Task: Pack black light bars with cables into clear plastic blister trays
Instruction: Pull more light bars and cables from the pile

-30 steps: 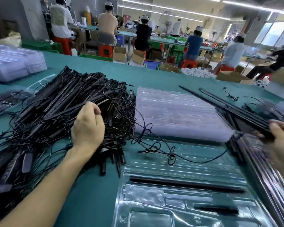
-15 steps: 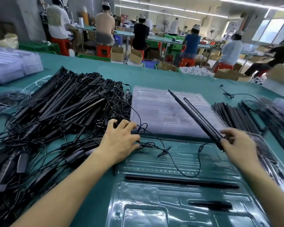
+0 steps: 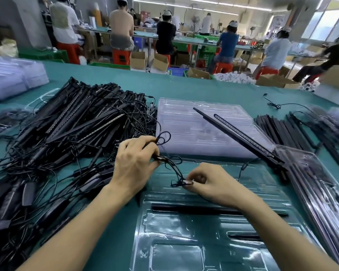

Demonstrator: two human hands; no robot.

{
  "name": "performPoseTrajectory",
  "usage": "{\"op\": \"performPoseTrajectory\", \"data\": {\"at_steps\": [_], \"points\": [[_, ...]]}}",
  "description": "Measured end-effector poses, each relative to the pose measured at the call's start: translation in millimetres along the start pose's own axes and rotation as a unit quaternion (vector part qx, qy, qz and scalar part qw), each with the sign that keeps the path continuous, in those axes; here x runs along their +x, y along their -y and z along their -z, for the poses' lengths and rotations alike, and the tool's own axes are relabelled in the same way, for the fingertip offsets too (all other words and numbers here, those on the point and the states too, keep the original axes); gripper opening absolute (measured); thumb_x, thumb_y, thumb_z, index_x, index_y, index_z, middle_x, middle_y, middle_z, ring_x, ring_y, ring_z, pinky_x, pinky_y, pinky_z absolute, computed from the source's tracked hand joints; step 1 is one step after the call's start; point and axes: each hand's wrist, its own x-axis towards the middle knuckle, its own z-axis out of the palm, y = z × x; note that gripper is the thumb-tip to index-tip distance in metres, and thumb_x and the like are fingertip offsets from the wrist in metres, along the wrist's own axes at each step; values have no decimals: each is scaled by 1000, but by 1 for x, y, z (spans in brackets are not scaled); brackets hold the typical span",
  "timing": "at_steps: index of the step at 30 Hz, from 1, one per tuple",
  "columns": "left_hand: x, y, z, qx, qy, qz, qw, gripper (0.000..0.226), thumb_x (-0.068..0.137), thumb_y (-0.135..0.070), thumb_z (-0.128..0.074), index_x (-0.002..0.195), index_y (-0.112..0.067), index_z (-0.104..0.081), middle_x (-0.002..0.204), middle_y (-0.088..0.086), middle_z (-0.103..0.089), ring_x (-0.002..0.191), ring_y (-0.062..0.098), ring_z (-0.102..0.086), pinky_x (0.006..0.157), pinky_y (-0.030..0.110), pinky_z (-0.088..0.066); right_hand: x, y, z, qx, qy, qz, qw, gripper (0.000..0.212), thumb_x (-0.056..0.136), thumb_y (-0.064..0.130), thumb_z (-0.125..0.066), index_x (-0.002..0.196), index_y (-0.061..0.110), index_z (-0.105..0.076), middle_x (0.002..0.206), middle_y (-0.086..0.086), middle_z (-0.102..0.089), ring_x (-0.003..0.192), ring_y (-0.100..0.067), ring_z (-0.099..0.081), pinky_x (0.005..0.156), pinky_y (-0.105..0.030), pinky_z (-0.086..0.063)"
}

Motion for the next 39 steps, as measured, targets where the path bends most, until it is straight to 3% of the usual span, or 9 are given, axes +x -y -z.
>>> {"op": "performPoseTrajectory", "data": {"at_steps": [2,7,17,21,25,30,34,37,39], "points": [[1,-4,2,1,-23,15,1000,21,69,-14,-85,81,-13,-69,108,7,-70,94,28,-67,84,44,-46,0,6,-2,48,-1,15,999,23,89,29,-66,78,9,-67,73,-13,-61,66,-11,-48,63,-37,-40],[5,-5,13,22,-24,7,999,21,67,-36,-80,73,-18,-71,115,5,-66,100,29,-60,81,41,-39,-3,13,5,255,-27,-18,966,20,99,15,-53,81,12,-63,61,3,-60,57,-14,-59,54,-27,-45],[-11,17,21,38,57,-221,973,51,78,-65,-66,54,-20,-61,108,0,-70,97,24,-61,82,41,-46,-4,-3,38,-3,-175,10,984,14,94,21,-63,83,30,-64,80,12,-65,79,2,-59,67,-8,-41],[-22,21,24,2,109,-240,965,49,76,-70,-61,82,-24,-75,107,-4,-71,99,21,-66,87,42,-51,2,3,36,38,-200,9,979,14,95,20,-61,84,28,-64,78,13,-63,76,3,-57,66,-6,-39],[-20,19,28,-137,63,-97,984,46,91,-47,-46,104,-13,-72,113,4,-69,103,20,-64,88,41,-52,7,15,40,121,-188,30,974,12,96,20,-58,88,25,-66,68,11,-55,60,-1,-44,57,-13,-36],[-16,17,19,-51,68,146,986,54,78,-74,-57,94,-22,-56,102,-7,-60,89,16,-58,78,40,-47,15,39,42,292,-164,42,941,14,100,16,-51,91,19,-61,92,7,-67,83,-12,-67,65,-24,-54],[-20,23,18,11,90,78,993,43,85,-49,-68,119,-24,-60,98,-6,-63,91,22,-62,79,43,-50,25,40,39,462,-172,-4,870,17,102,15,-46,87,11,-52,113,-2,-69,98,-24,-70,77,-39,-60],[-15,34,24,-34,115,61,991,35,91,-44,-64,117,-22,-67,94,-4,-59,89,20,-59,80,43,-50,36,31,39,556,-203,-100,800,19,103,14,-44,86,8,-49,107,-16,-67,86,-31,-73,64,-34,-59],[-12,39,26,-90,117,67,987,30,91,-40,-64,113,-21,-70,95,-5,-60,92,19,-57,82,42,-50,41,23,37,506,-216,-174,817,19,103,13,-44,86,8,-50,98,-15,-68,63,-23,-72,46,-24,-51]]}}
